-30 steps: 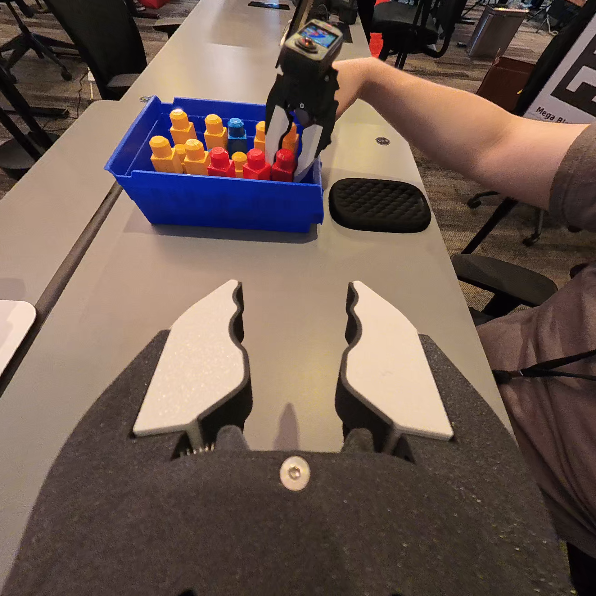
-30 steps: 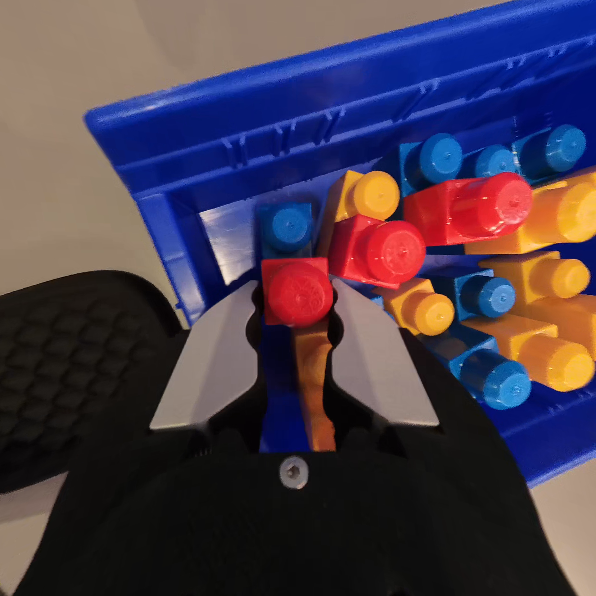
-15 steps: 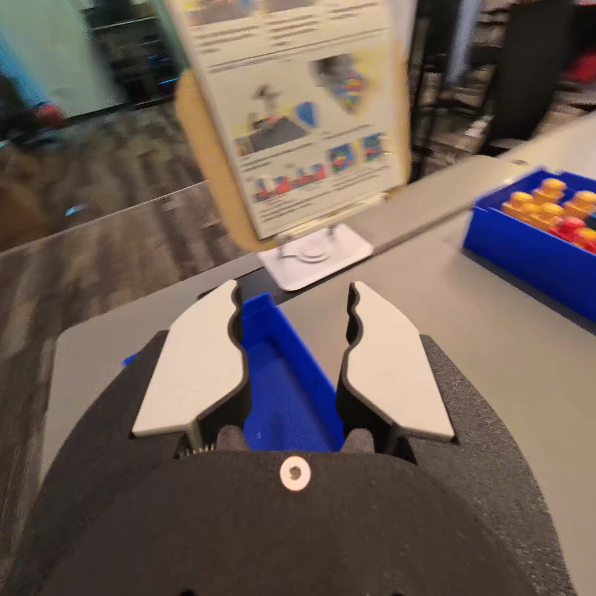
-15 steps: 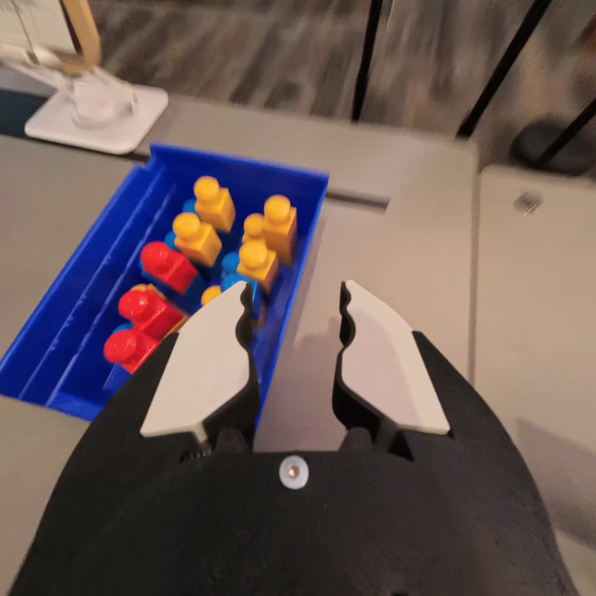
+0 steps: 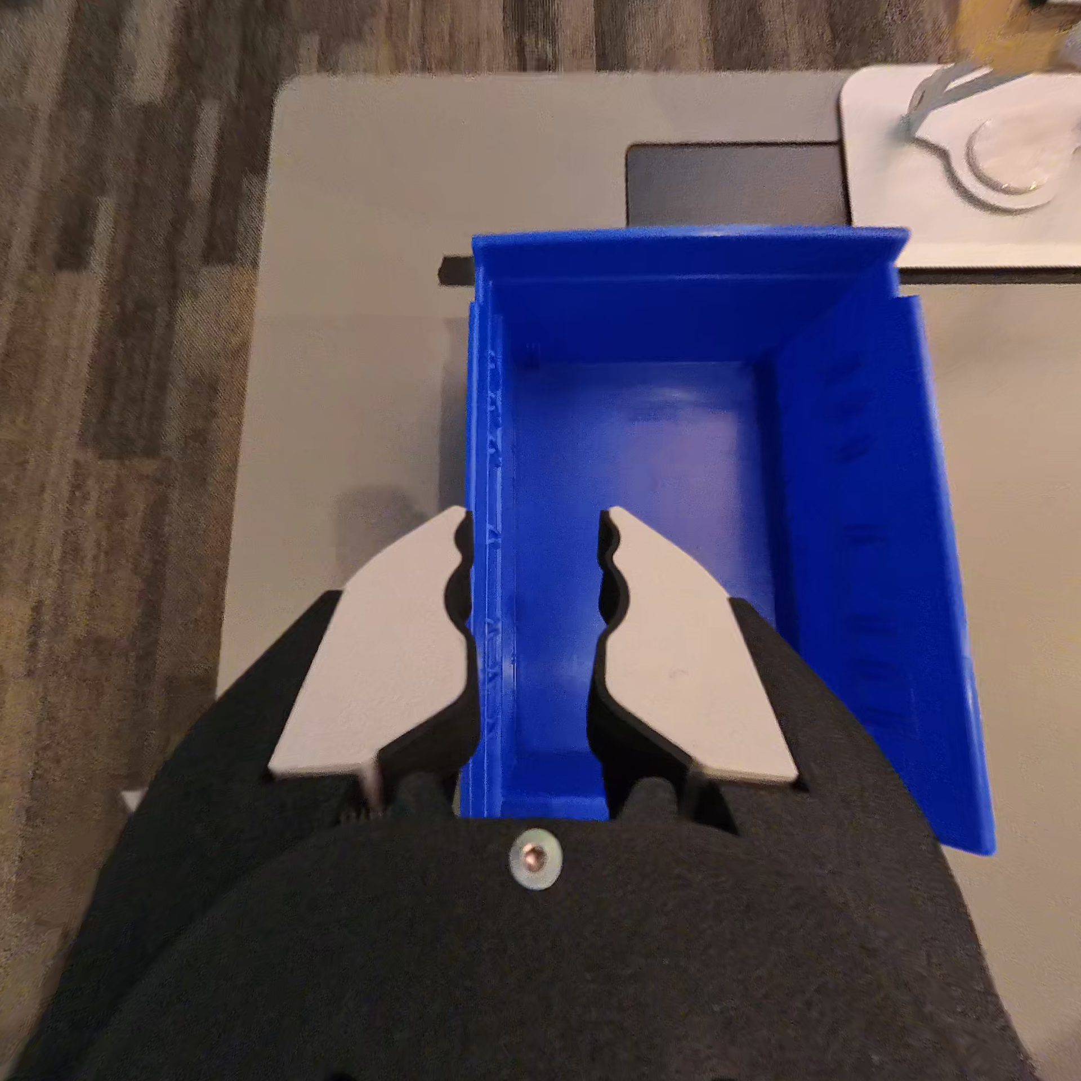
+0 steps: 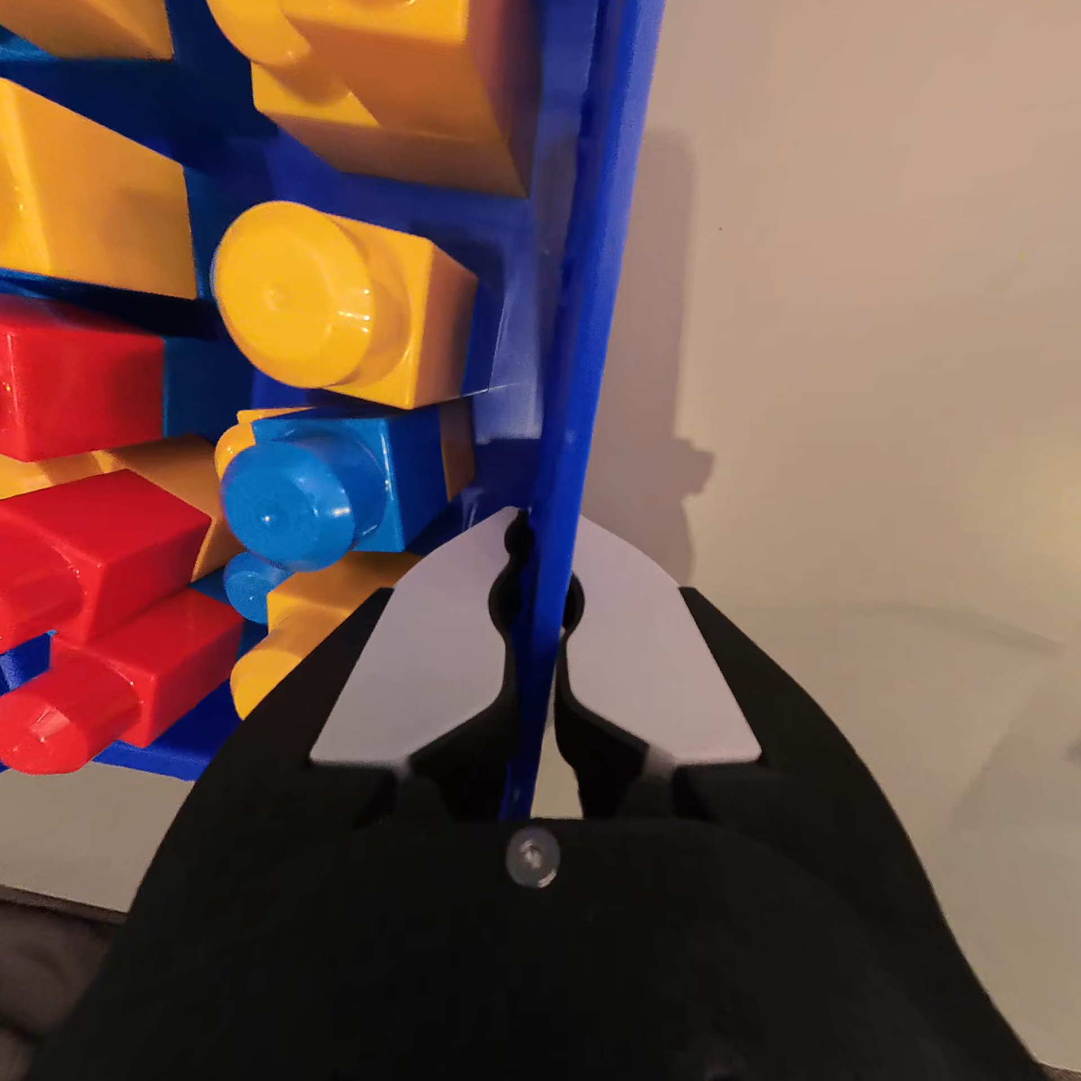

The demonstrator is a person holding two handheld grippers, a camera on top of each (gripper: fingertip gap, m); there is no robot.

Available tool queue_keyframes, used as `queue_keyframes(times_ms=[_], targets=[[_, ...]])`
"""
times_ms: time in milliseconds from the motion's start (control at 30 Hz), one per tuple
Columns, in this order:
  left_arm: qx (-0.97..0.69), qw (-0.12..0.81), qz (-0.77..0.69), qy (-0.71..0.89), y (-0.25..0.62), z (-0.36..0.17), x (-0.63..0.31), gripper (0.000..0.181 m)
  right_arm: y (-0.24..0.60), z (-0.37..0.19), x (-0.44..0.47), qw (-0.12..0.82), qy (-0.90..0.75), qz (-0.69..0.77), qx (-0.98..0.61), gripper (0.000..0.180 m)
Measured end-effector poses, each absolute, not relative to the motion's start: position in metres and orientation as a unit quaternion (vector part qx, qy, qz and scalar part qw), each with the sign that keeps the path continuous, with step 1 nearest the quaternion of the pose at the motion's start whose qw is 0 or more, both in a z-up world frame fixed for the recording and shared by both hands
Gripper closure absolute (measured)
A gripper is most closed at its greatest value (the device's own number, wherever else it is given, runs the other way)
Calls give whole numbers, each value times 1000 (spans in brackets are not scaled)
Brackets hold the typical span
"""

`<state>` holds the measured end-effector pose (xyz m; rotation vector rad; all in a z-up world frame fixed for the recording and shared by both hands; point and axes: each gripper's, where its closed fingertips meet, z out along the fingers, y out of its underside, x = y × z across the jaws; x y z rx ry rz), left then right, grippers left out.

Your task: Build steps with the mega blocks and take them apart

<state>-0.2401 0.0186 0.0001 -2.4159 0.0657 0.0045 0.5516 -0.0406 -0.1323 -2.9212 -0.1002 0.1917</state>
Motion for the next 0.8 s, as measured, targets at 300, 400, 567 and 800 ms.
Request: queue_keyframes(times_ms=[300,400,567,800], targets=[[-983,180,-6,-38,6,-89,-284,141,-48,-132,547,97,-40,81,-991,171],[-990,123,-59,-33,-3,-113,-273,150,-50,-132,544,96,-43,81,-991,171],[-995,73,-62,15,-10,-125,-255,175,-56,-131,531,75,-61,78,-992,170],[-991,24,-65,117,-15,-125,-187,172,-51,-131,486,51,-92,59,-993,170]])
